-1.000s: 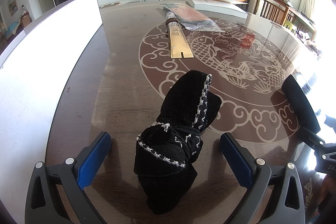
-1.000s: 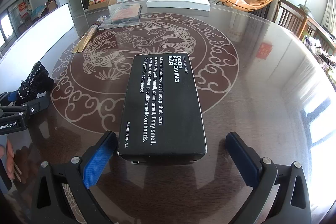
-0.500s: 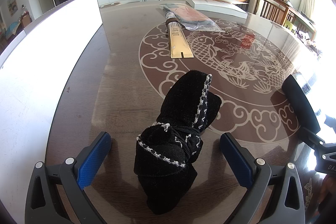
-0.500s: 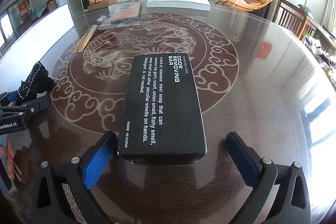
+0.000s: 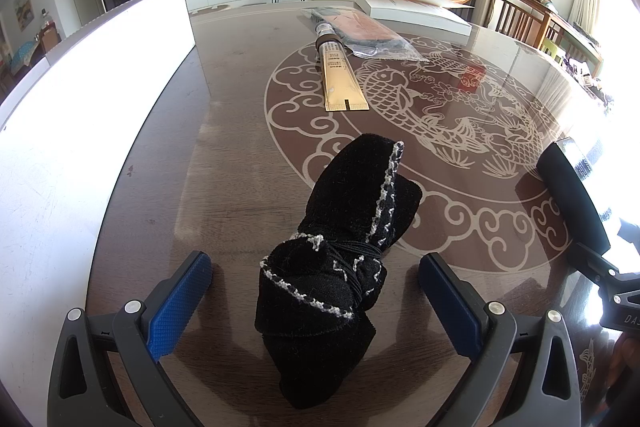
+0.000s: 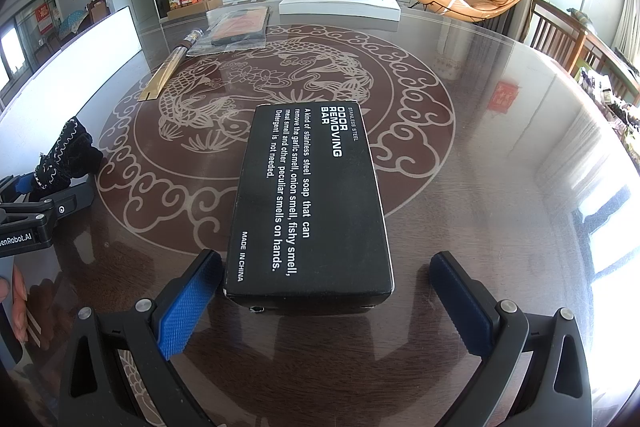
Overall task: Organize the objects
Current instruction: 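Hold the knit item and soap box raised above the table with both tools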
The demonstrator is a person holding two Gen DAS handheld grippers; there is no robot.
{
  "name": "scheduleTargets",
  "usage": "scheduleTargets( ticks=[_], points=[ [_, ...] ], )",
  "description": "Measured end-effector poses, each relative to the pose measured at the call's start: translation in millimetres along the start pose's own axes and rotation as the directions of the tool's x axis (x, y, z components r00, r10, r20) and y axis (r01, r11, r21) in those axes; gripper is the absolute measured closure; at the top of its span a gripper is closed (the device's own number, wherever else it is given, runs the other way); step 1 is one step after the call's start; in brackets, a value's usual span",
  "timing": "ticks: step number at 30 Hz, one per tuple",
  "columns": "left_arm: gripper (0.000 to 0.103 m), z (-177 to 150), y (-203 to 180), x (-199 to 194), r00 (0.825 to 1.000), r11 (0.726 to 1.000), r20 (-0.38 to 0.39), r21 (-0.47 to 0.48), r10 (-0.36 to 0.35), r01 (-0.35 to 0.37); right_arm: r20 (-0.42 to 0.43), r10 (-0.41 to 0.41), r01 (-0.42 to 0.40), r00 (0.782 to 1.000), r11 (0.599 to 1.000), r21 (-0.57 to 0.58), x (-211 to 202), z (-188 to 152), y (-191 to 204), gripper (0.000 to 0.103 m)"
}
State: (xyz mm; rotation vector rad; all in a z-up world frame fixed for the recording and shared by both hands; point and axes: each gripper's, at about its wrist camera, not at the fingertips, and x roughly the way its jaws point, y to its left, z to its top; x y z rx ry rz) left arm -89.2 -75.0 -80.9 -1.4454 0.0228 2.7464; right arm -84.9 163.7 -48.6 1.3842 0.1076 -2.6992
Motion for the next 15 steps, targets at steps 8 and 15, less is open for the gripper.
scheduleTargets(
  ticks=[8, 15],
  points=[
    [0.0, 1, 0, 0, 1.0, 1.0, 0.001, 0.0, 0.001, -0.001, 0.0, 0.0, 0.0, 1.0, 1.0, 0.0, 0, 0, 0, 0.0],
    [0.0, 0, 18, -7, 0.987, 0.987, -0.02, 0.031, -0.158, 0.159, -0.001, -0.001, 0.001, 1.0, 1.0, 0.0, 0, 0, 0, 0.0]
  ],
)
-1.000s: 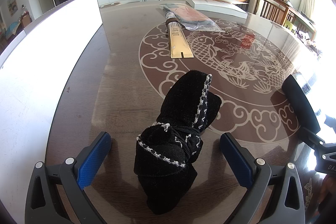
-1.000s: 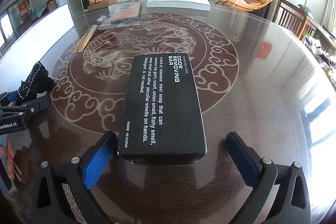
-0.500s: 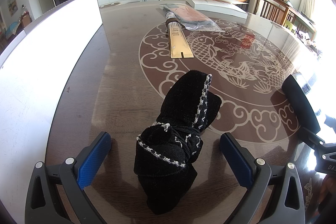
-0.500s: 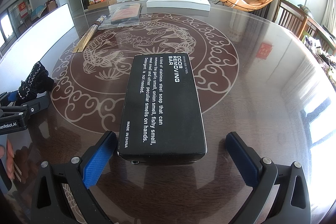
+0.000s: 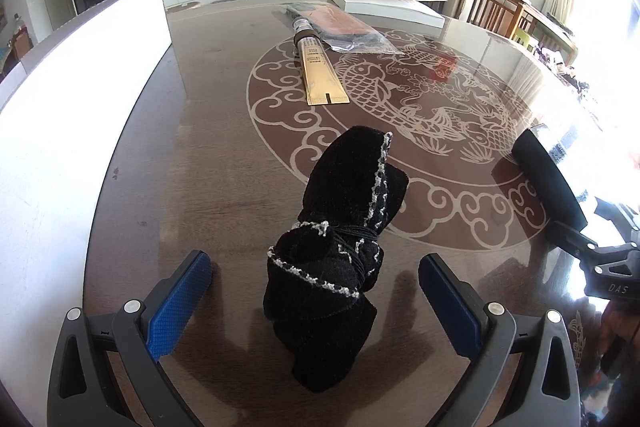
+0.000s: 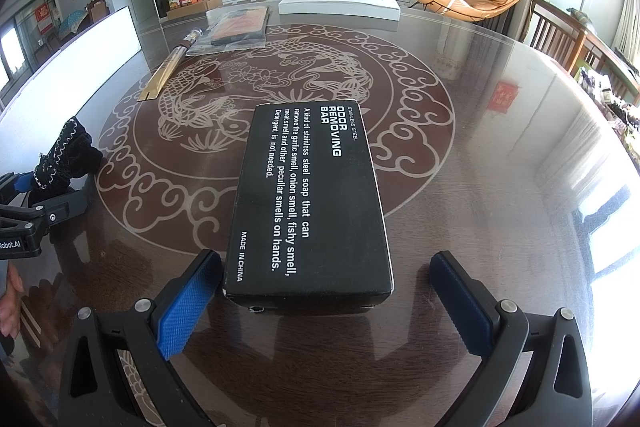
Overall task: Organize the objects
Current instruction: 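Hold the knit item and soap box raised above the table with both tools, then carry the knit item and soap box over the white bin and open both tools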
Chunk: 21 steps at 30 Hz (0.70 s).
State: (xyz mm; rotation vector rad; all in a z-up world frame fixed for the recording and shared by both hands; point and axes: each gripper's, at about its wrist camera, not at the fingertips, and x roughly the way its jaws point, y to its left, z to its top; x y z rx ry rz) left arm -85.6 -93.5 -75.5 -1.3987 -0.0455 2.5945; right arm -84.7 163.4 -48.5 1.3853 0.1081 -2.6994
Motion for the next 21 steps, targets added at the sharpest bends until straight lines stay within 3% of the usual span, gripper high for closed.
scheduleTargets(
  ticks=[2, 4, 9, 12, 14, 15, 16, 17, 18, 19, 21],
  points=[
    [0.0, -3, 16, -10, 0.996, 0.994, 0.023, -0.066, -0.086, 0.087, 0.0, 0.0, 0.0, 1.0, 1.0, 0.0, -1, -1, 0, 0.0],
    [0.0, -8, 21, -14, 0.992, 0.987, 0.035, -0.102, -0.119, 0.122, 0.0, 0.0, 0.0, 1.0, 1.0, 0.0, -1, -1, 0, 0.0],
    [0.0, -5, 0, -5, 1.0, 1.0, -0.021, 0.001, -0.013, 0.013, -0.013, 0.005, -0.006, 1.0, 1.0, -0.006, 1, 1, 0, 0.0],
    [0.0, 2, -12, 1, 0.999, 0.997, -0.023, 0.065, 0.041, -0.04, -0.09, 0.026, -0.029, 0.996, 0.999, -0.038, 7, 13, -1, 0.0],
    [0.018, 8, -16, 6, 0.996, 0.992, -0.028, 0.097, 0.08, -0.077, -0.162, 0.038, -0.045, 0.986, 0.998, -0.036, 16, 28, -4, 0.0],
    [0.022, 10, -17, 7, 0.996, 0.992, -0.024, 0.1, 0.082, -0.079, -0.186, 0.064, -0.069, 0.98, 0.997, -0.021, 19, 36, -6, 0.0],
    [0.042, 12, -16, 5, 0.996, 0.992, -0.009, 0.094, 0.086, -0.085, -0.209, 0.098, -0.102, 0.973, 0.995, -0.009, 22, 42, -7, 0.0],
    [0.067, 13, -15, 3, 0.996, 0.993, 0.002, 0.084, 0.085, -0.085, -0.215, 0.125, -0.129, 0.968, 0.992, -0.006, 23, 47, -8, 0.006],
    [0.067, 13, -13, 1, 0.996, 0.993, -0.001, 0.071, 0.089, -0.089, -0.21, 0.126, -0.132, 0.969, 0.991, -0.011, 22, 51, -7, 0.028],
    [0.067, 12, -12, -2, 0.997, 0.995, 0.007, 0.059, 0.074, -0.075, -0.207, 0.118, -0.127, 0.971, 0.992, -0.028, 20, 55, -6, 0.042],
    [0.067, 4, -12, -14, 0.997, 0.997, 0.041, 0.052, 0.058, -0.06, -0.225, 0.154, -0.164, 0.962, 0.986, -0.024, 19, 59, -5, 0.044]
  ],
)
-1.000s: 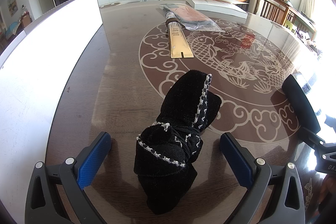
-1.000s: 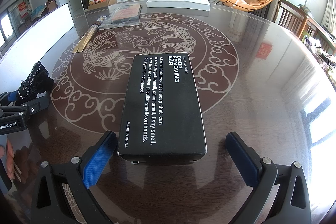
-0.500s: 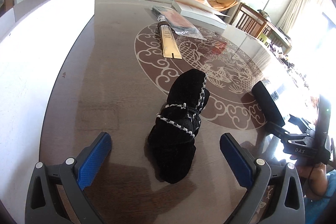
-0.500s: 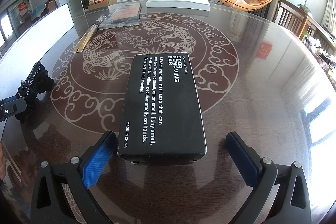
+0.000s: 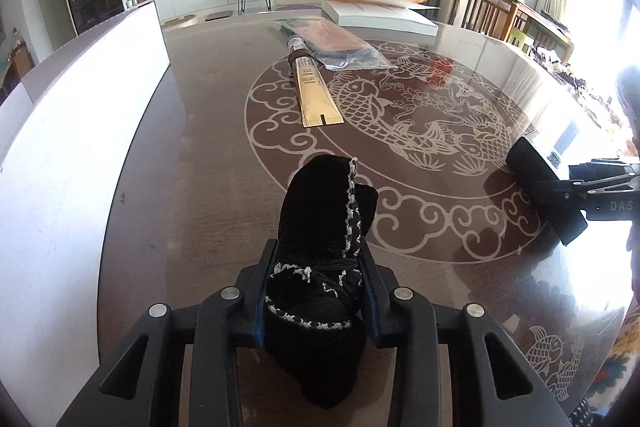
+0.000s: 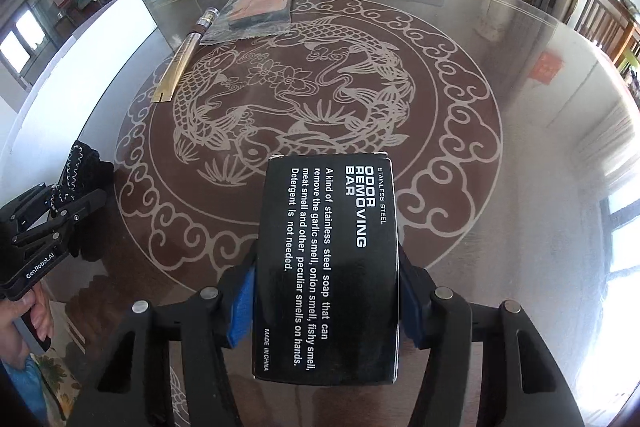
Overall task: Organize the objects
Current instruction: 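Carry the knit item and soap box over the white bin and open both tools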
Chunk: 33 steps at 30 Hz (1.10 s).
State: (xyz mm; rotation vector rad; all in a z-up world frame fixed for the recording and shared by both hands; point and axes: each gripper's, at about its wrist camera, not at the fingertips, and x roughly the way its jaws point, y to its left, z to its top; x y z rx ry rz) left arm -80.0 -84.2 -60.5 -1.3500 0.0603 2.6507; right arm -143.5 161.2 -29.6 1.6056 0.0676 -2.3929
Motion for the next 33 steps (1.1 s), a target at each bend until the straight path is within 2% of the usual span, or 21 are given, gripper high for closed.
scheduleTargets(
  ticks=[2, 4, 7, 10, 12, 15, 18, 20, 22, 24, 25, 26, 27, 29, 30, 32, 33],
  points=[
    [0.067, -5, 2, -18, 0.999, 1.0, 0.043, -0.018, -0.016, 0.017, 0.002, 0.032, -0.032, 0.999, 0.999, 0.004, -6, -1, 3, 0.044],
    [0.067, -7, 11, -43, 0.994, 0.995, 0.096, -0.08, -0.058, 0.066, 0.021, 0.079, -0.079, 0.997, 0.997, 0.016, -17, -2, 10, 0.044],
    [0.067, -2, 34, -90, 0.976, 0.976, 0.193, -0.172, -0.097, 0.131, 0.069, 0.175, -0.177, 0.982, 0.984, 0.025, -39, 6, 33, 0.044],
    [0.067, 3, 70, -142, 0.956, 0.966, 0.288, -0.228, -0.054, 0.123, 0.122, 0.271, -0.27, 0.955, 0.963, -0.026, -60, 28, 81, 0.044],
    [0.067, 4, 103, -169, 0.949, 0.959, 0.314, -0.27, 0.001, 0.089, 0.147, 0.341, -0.331, 0.929, 0.94, -0.084, -75, 44, 124, 0.044],
    [0.067, -1, 159, -193, 0.948, 0.936, 0.296, -0.352, 0.12, -0.008, 0.154, 0.459, -0.432, 0.875, 0.884, -0.178, -90, 65, 199, 0.044],
    [0.067, -14, 215, -194, 0.952, 0.889, 0.214, -0.447, 0.22, -0.105, 0.118, 0.559, -0.517, 0.821, 0.815, -0.261, -96, 77, 275, 0.044],
    [0.067, -26, 245, -188, 0.952, 0.857, 0.153, -0.491, 0.264, -0.159, 0.08, 0.597, -0.551, 0.798, 0.777, -0.304, -93, 79, 323, 0.044],
    [0.064, -37, 266, -179, 0.948, 0.825, 0.081, -0.519, 0.307, -0.223, 0.047, 0.598, -0.545, 0.8, 0.758, -0.358, -85, 78, 366, 0.044],
    [0.053, -45, 280, -163, 0.941, 0.796, -0.024, -0.528, 0.337, -0.298, 0.003, 0.585, -0.538, 0.811, 0.748, -0.39, -69, 73, 400, 0.042],
    [0.033, -48, 285, -157, 0.933, 0.781, -0.068, -0.528, 0.354, -0.335, -0.027, 0.572, -0.534, 0.82, 0.747, -0.396, -58, 71, 413, 0.04],
    [0.022, -53, 286, -151, 0.918, 0.763, -0.098, -0.527, 0.383, -0.375, -0.056, 0.56, -0.534, 0.827, 0.75, -0.391, -47, 68, 423, 0.029],
    [0.021, -56, 284, -149, 0.904, 0.749, -0.109, -0.524, 0.413, -0.405, -0.075, 0.555, -0.539, 0.828, 0.753, -0.378, -39, 66, 427, 0.019],
    [0.021, -60, 276, -151, 0.887, 0.734, -0.095, -0.526, 0.451, -0.43, -0.06, 0.571, -0.552, 0.818, 0.754, -0.356, -35, 58, 421, 0.017],
    [0.021, -61, 270, -154, 0.879, 0.724, -0.082, -0.533, 0.47, -0.436, -0.035, 0.573, -0.545, 0.819, 0.757, -0.359, -39, 55, 414, 0.015],
    [0.021, -61, 253, -164, 0.861, 0.699, -0.033, -0.569, 0.508, -0.434, 0.055, 0.535, -0.479, 0.843, 0.794, -0.375, -51, 50, 393, 0.008],
    [0.02, -61, 243, -170, 0.855, 0.695, 0.01, -0.587, 0.518, -0.414, 0.112, 0.52, -0.446, 0.847, 0.809, -0.382, -59, 48, 376, 0.004]
  ],
)
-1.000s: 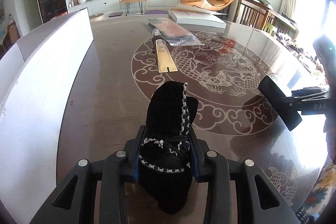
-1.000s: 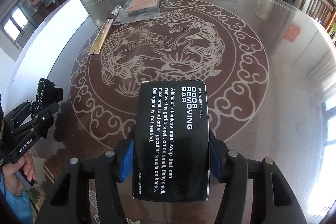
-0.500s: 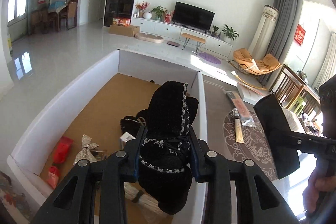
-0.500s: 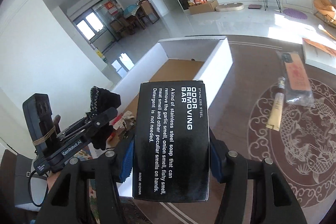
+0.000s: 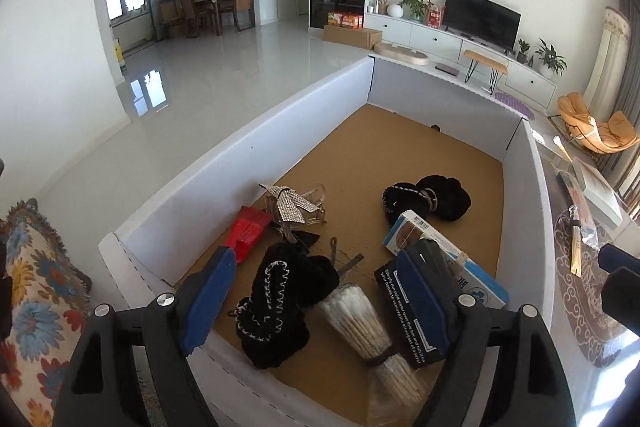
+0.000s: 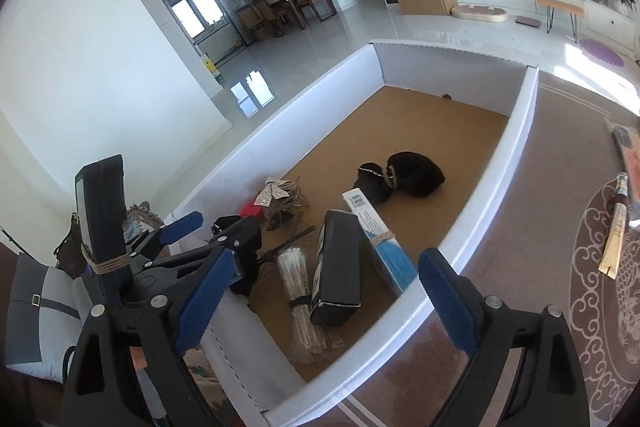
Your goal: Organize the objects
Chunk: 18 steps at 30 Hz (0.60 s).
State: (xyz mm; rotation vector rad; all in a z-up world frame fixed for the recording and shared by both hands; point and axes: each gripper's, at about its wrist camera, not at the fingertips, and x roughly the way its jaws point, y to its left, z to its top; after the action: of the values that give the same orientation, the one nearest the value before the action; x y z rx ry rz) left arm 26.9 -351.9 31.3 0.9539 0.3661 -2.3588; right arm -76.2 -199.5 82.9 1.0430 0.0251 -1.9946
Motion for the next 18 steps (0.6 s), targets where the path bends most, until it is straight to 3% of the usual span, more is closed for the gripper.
scheduleTargets(
  ticks=[2, 5, 8, 10, 13, 16, 18],
  points=[
    [0.006, -8, -17, -18, 0.996, 0.998, 0.067, -0.03, -0.051, 0.053, 0.1, -0.082, 0.082, 0.992, 0.997, -0.003, -33, -12, -24, 0.0],
    [0.004, -20, -49, -50, 0.978, 0.986, 0.13, -0.023, -0.163, 0.167, 0.168, -0.228, 0.223, 0.959, 0.974, 0.051, -72, -40, -76, 0.0],
    [0.004, -31, -89, -77, 0.945, 0.956, 0.146, 0.061, -0.294, 0.288, 0.104, -0.375, 0.363, 0.921, 0.924, 0.117, -93, -77, -142, 0.0],
    [0.003, -40, -114, -92, 0.921, 0.93, 0.144, 0.118, -0.362, 0.347, 0.02, -0.478, 0.471, 0.878, 0.871, 0.139, -101, -107, -182, 0.0],
    [0.0, -60, -147, -107, 0.879, 0.884, 0.133, 0.171, -0.458, 0.435, -0.058, -0.57, 0.57, 0.82, 0.801, 0.182, -134, -153, -234, 0.0],
    [0.0, -82, -188, -105, 0.864, 0.845, 0.041, 0.236, -0.501, 0.479, -0.09, -0.633, 0.637, 0.769, 0.745, 0.198, -161, -183, -267, 0.0],
    [0.0, -100, -210, -101, 0.857, 0.822, -0.01, 0.276, -0.515, 0.498, -0.1, -0.654, 0.658, 0.75, 0.722, 0.215, -177, -198, -279, 0.0]
  ],
)
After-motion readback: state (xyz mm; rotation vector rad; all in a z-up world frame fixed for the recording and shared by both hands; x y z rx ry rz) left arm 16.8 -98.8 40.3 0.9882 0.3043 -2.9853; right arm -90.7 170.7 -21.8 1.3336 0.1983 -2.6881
